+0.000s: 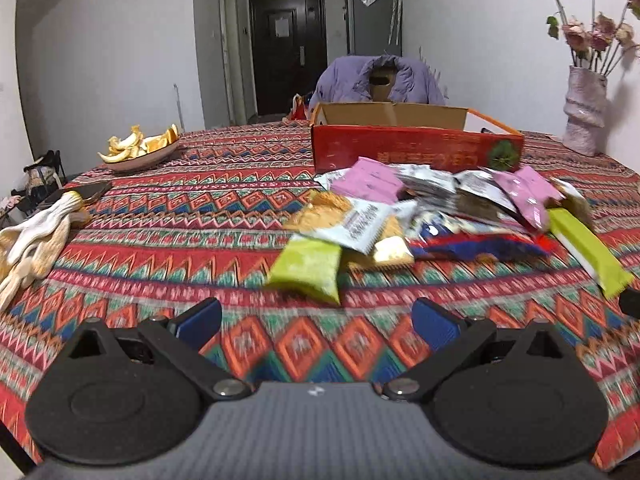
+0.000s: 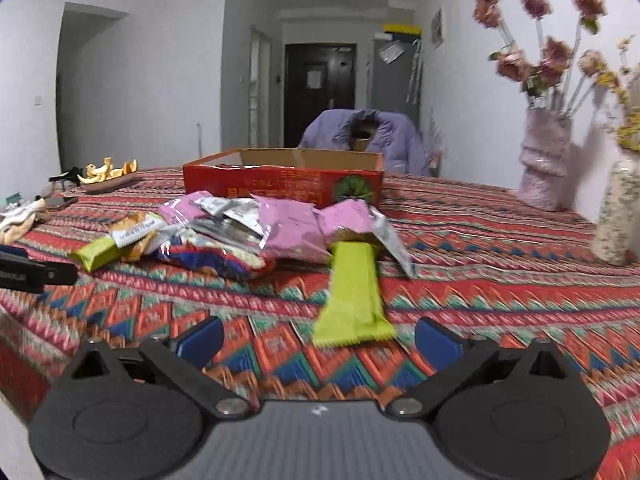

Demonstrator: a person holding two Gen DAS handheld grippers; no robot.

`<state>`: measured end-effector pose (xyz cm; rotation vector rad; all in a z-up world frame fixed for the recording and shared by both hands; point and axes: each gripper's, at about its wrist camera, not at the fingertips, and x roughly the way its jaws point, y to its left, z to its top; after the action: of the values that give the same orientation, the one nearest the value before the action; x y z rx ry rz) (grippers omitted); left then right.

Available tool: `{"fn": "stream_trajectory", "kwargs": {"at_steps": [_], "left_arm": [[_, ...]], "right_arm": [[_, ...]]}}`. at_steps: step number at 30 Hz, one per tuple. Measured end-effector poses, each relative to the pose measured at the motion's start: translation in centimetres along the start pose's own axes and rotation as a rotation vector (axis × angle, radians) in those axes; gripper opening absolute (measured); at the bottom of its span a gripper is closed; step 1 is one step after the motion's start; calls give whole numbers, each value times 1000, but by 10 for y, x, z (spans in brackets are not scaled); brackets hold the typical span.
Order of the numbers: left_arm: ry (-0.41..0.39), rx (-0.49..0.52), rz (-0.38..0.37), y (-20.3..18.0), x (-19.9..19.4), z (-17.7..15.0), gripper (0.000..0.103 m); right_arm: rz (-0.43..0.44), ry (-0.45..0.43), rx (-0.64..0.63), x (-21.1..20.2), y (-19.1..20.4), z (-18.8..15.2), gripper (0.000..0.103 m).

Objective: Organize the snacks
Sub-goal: 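Grasp the oat cracker packet with the left tool while the right tool grasps a white packet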

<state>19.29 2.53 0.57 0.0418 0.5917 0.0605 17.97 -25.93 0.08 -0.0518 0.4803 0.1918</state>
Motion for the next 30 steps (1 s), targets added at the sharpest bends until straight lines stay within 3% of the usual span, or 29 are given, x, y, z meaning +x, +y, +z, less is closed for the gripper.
{"fn": "stream_trajectory", "kwargs": {"at_steps": [5,9,13,18,22,26,27,29,30], "left_arm": [[25,-8,-10,11,37,26,103],[40,-14,-99,9,60,46,103],[33,98,-91,-8,84,57,103],[88,61,-150,-2,110,66,102],[117,11,-205,0,119,68,87],[81,30,-204,-3,110,69,75],[70,39,-199,-4,108,69,72],[70,52,-186,-7,103,70,69],[69,52,-183,-8,101,70,67]], "right_arm": [[-19,4,-16,35,-3,31,93],[-52,-10,23,51,-24,52,93],[-75,9,101,71,-57,65,93],[-16,62,259,100,-95,65,93],[31,95,344,126,-113,61,88],[116,150,446,153,-129,57,81],[122,138,447,155,-129,56,77],[158,153,462,157,-131,56,46],[173,153,478,157,-132,54,46]]}}
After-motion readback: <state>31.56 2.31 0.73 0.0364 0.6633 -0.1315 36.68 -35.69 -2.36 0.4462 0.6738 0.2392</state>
